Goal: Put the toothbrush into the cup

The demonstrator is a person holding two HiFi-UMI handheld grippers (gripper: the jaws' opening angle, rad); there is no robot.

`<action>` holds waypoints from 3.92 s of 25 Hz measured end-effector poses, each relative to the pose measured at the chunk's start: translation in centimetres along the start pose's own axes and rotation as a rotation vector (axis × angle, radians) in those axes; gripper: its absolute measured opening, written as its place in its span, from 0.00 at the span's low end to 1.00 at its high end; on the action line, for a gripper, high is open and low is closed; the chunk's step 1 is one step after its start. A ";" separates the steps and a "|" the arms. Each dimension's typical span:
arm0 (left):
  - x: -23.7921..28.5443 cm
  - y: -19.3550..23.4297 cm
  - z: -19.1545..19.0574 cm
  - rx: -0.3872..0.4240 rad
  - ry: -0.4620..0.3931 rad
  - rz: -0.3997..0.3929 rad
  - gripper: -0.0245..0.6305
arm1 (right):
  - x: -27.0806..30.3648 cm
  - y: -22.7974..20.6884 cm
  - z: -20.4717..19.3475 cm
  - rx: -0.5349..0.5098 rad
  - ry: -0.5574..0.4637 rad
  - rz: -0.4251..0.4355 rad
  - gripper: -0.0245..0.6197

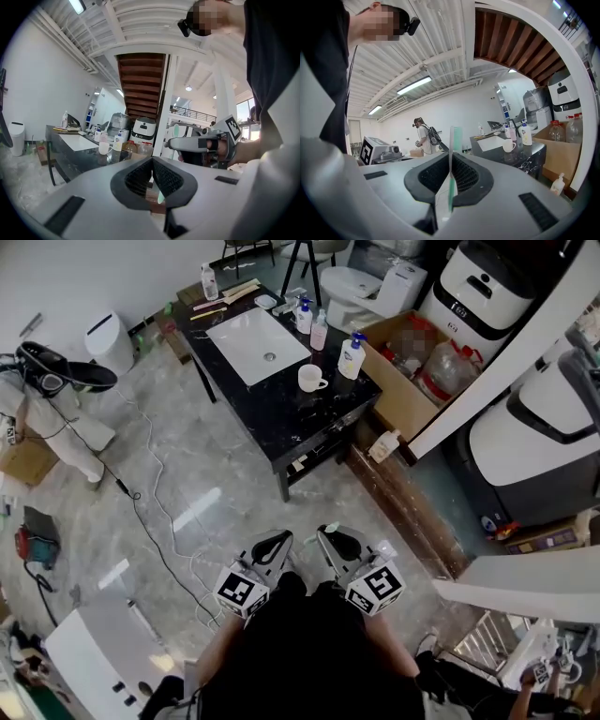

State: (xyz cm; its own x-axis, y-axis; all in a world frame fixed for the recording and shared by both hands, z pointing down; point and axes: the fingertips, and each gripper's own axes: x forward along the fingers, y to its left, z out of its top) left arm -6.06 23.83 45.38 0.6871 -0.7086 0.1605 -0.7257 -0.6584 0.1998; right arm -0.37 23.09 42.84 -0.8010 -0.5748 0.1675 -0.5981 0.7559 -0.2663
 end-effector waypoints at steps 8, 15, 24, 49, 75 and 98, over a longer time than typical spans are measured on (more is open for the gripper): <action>1.4 4.6 0.7 -0.037 0.016 -0.011 0.05 | 3.1 -1.9 0.5 0.013 0.014 -0.042 0.08; 4.2 7.1 0.1 -0.037 0.056 -0.005 0.05 | 5.7 -5.7 0.9 0.031 0.030 -0.034 0.08; 10.8 11.4 3.6 -0.087 0.022 0.081 0.05 | 9.4 -13.1 4.5 0.041 -0.007 0.057 0.08; 20.8 21.1 6.7 -0.101 0.052 0.082 0.05 | 17.7 -24.2 7.8 0.080 0.046 0.048 0.08; 25.8 30.1 8.4 -0.047 0.102 -0.114 0.05 | 26.5 -28.5 10.6 0.085 0.033 -0.102 0.08; 30.7 31.6 6.5 -0.006 0.166 -0.040 0.05 | 29.7 -35.9 14.0 0.054 -0.026 -0.059 0.08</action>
State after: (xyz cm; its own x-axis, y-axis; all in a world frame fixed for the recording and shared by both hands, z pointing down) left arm -8.16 -20.37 50.32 0.7120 -0.6303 0.3096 -0.6981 -0.6832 0.2144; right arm -2.33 -25.50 44.06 -0.7629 -0.6264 0.1597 -0.6415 0.7029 -0.3072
